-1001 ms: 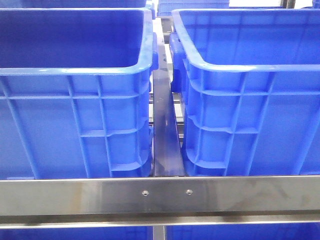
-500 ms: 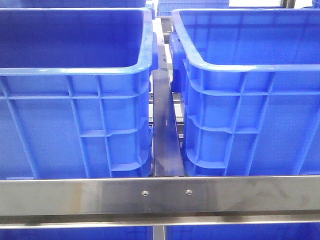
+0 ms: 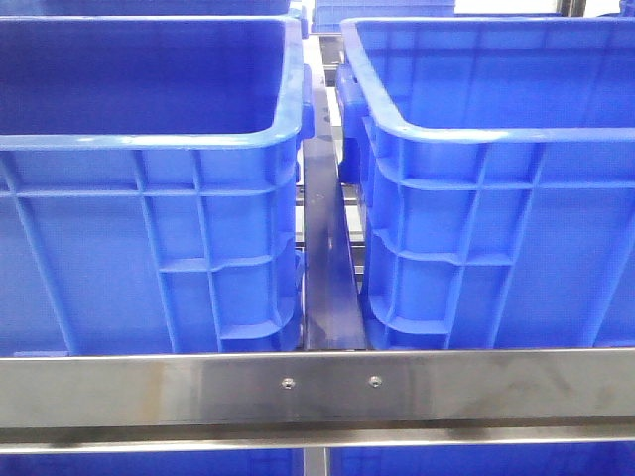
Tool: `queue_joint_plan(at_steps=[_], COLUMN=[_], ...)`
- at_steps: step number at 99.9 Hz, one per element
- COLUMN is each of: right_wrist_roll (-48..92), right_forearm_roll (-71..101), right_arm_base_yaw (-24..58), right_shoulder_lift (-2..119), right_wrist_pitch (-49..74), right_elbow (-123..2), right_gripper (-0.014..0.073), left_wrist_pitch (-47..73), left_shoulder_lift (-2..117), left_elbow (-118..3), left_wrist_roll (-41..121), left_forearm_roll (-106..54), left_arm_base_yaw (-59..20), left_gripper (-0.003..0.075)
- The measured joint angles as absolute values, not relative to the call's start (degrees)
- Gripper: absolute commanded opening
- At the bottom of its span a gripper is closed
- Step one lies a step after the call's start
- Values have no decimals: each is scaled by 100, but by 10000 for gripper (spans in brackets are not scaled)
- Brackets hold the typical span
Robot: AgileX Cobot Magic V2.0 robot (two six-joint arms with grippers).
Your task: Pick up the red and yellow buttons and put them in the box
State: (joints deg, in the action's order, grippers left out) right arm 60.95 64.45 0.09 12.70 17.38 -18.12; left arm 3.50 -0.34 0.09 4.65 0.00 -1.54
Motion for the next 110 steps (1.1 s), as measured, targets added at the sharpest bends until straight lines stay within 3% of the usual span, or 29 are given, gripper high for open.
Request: queue_joint_plan(at_steps=[24,36,54,73,110], right_wrist_roll=[2012,780,202,-244,-452], right_forearm_roll=[2253,961,560,143,-262], right_arm_base_yaw=[36,61,61,61,51], right_shoulder_lift=[1198,1062,697,33,-50], right_wrist_pitch=[1639,1024,-35,0,488], right_elbow=[-1798,-1573,-740,84,167], right_gripper=[-57,-57,-57,-57,-57], left_wrist_pitch=[350,350,350,350,340], left_shoulder_lift=[-34,-34,-34,-34,-34], left_elbow=[9,9,9,9,9], left_wrist_roll=[465,465,465,465,465], left_forearm_roll=[0,0,0,0,0], left_arm_base_yaw=[-154,-154,-154,-154,-154], left_gripper=[-20,-20,-20,-20,-20])
